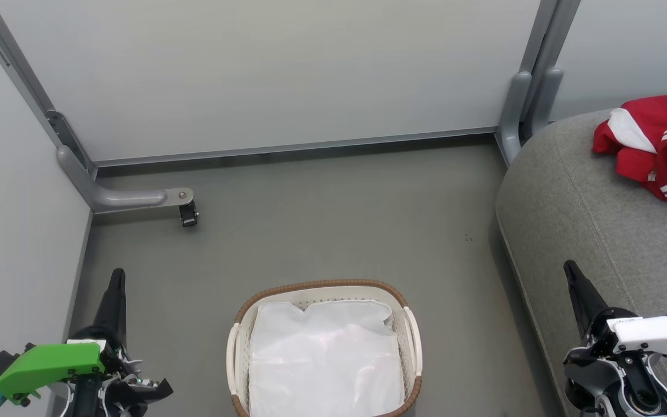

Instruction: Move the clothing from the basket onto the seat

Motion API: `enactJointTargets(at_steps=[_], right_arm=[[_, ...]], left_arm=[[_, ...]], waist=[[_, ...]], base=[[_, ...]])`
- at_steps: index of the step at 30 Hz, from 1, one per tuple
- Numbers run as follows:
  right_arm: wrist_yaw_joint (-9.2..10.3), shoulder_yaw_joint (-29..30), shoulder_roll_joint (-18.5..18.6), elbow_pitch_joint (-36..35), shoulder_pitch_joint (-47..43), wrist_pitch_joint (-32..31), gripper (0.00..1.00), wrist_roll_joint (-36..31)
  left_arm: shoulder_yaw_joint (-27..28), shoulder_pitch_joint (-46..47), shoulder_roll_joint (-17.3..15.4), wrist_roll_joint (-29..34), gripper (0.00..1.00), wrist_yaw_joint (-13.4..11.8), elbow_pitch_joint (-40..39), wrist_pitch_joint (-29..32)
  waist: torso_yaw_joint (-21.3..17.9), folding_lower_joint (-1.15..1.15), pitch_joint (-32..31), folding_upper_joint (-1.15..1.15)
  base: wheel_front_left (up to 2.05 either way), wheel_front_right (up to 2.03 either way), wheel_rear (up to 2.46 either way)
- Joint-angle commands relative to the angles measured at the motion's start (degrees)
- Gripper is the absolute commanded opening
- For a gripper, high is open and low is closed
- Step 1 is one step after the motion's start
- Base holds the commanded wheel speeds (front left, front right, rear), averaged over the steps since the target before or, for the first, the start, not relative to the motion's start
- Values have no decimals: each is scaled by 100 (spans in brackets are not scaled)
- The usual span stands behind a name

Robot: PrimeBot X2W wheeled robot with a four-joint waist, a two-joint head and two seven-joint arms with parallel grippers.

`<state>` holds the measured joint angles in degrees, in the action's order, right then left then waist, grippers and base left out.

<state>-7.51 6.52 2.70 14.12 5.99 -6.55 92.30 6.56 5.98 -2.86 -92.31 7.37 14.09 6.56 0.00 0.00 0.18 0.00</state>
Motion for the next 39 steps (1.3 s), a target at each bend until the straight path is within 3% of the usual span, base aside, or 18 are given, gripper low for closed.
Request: enactJointTargets(at_steps=[1,39], right_arm=[[4,12,34,-26,40,-15,0,22],[4,11,34,-26,39,-14,0,23]], left_arm=[[10,53,-3,-18,0,27,-12,16],[9,53,-3,-19,0,27,-12,15]], waist=[[0,0,0,0],[0,0,0,0]], base=[[0,0,0],[0,0,0]])
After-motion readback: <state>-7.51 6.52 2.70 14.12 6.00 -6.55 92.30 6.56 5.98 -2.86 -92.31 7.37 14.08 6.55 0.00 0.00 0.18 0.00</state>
